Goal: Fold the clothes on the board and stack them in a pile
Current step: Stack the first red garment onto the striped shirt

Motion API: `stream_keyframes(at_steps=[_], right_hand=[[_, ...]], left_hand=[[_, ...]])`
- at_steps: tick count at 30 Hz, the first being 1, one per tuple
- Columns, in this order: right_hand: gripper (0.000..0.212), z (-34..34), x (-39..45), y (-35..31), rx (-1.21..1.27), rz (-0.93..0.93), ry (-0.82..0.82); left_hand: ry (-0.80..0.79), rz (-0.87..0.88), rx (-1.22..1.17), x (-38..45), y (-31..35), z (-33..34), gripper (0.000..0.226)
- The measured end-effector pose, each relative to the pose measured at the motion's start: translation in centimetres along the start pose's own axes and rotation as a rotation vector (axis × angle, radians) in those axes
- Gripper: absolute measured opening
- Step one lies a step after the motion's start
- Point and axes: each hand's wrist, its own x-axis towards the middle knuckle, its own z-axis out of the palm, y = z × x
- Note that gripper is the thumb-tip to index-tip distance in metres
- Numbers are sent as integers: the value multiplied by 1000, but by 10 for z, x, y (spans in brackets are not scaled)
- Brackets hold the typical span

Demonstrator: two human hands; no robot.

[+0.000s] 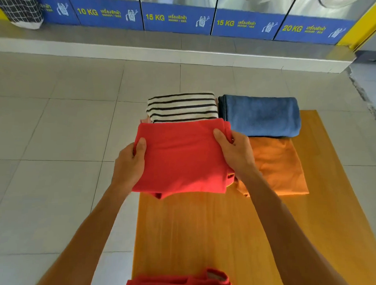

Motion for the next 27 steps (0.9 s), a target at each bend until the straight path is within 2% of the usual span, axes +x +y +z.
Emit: stream_keyframes(at_steps=[4,7,12,15,19,27], right_hand=[[55,2,72,-33,-61,-60,62],[46,6,123,-51,-88,-60,100],[44,32,183,-29,-164,90,76],[47,46,194,-2,-199,109,39],[45,51,207,9,-212,70,40],[37,48,207,8,-235,61,32]], left_hand=[[55,25,6,61,36,4,52],[101,15,-3,108,57,12,53],[79,-108,84,166,57,42,50],[106,-209,97,175,33,66,55],[217,-200,159,175,28,79,56],[194,-201,126,159,33,73,48]])
